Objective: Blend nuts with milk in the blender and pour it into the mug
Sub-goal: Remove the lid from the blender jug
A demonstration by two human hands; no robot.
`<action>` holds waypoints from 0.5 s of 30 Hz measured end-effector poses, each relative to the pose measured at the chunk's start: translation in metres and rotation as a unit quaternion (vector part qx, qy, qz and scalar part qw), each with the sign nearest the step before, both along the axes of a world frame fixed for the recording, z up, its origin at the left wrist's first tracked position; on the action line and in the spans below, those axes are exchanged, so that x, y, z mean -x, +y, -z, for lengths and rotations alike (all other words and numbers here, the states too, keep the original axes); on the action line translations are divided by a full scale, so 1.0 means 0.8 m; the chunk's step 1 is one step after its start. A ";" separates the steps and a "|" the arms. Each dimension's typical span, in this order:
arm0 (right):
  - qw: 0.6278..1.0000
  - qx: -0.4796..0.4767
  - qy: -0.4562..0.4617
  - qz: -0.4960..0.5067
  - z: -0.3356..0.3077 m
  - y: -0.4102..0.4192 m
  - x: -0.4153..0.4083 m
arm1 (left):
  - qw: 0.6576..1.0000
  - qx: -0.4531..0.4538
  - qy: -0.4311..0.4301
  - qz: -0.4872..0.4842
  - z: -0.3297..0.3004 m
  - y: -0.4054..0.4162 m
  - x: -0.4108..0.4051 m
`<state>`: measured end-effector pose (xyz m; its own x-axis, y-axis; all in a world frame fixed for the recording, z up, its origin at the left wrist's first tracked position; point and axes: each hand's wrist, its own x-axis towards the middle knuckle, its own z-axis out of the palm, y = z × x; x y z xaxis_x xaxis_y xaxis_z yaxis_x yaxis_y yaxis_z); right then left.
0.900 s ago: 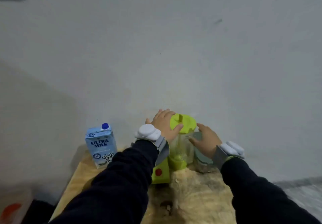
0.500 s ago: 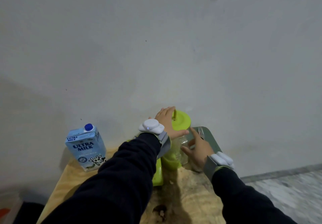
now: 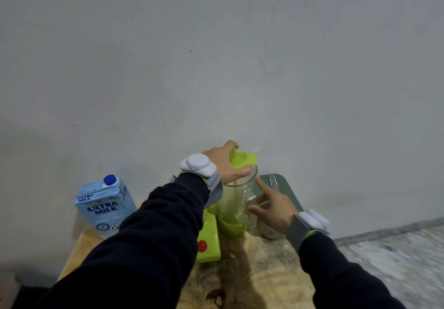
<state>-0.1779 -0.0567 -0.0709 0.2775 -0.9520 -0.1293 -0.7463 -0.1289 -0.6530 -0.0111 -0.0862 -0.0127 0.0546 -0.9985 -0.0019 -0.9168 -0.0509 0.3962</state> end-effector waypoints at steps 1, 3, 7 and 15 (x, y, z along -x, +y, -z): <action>1.000 0.010 -0.018 0.020 -0.006 -0.004 0.003 | 1.000 0.000 0.015 0.001 0.001 0.001 -0.003; 0.985 0.022 -0.141 0.101 -0.027 -0.014 0.006 | 0.999 0.012 0.047 0.003 0.001 0.005 -0.009; 0.887 -0.179 -0.407 0.126 -0.080 -0.008 -0.017 | 0.995 0.047 0.087 0.015 0.002 0.012 -0.008; 0.864 -0.212 -0.433 0.144 -0.096 0.009 -0.052 | 0.987 0.082 0.134 0.035 -0.006 0.039 0.012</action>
<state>-0.1364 -0.0496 0.0056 0.2046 -0.9158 -0.3457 0.0850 0.3685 -0.9257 -0.0205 -0.0548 -0.0082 0.0057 -0.9880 0.1546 -0.7774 0.0928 0.6221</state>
